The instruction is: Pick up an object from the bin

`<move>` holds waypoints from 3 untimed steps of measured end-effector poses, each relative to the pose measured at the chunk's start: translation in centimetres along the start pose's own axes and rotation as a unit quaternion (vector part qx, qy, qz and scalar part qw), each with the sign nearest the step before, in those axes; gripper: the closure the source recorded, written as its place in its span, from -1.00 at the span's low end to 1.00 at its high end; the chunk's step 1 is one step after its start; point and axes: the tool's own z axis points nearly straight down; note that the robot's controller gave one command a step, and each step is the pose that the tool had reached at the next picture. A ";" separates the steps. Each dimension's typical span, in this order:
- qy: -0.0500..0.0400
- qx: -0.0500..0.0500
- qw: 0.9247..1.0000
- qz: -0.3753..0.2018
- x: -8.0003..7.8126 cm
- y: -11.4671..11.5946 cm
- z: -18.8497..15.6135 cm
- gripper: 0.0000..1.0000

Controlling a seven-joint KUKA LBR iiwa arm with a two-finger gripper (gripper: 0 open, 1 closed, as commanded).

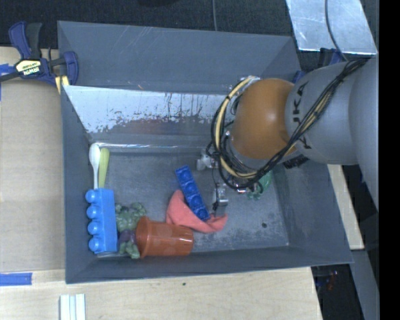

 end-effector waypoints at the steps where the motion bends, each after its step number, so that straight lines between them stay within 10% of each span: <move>1: 0.004 0.001 1.000 -0.010 2.3 -1.2 -6.7 -1.00; 2: 0.001 0.000 1.000 -0.021 2.7 4.2 -6.0 -1.00; 3: -0.001 0.000 0.998 -0.065 3.4 4.7 -3.6 -1.00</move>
Offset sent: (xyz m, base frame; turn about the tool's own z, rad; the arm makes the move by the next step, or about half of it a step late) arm -0.0365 0.0834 0.0450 -0.0649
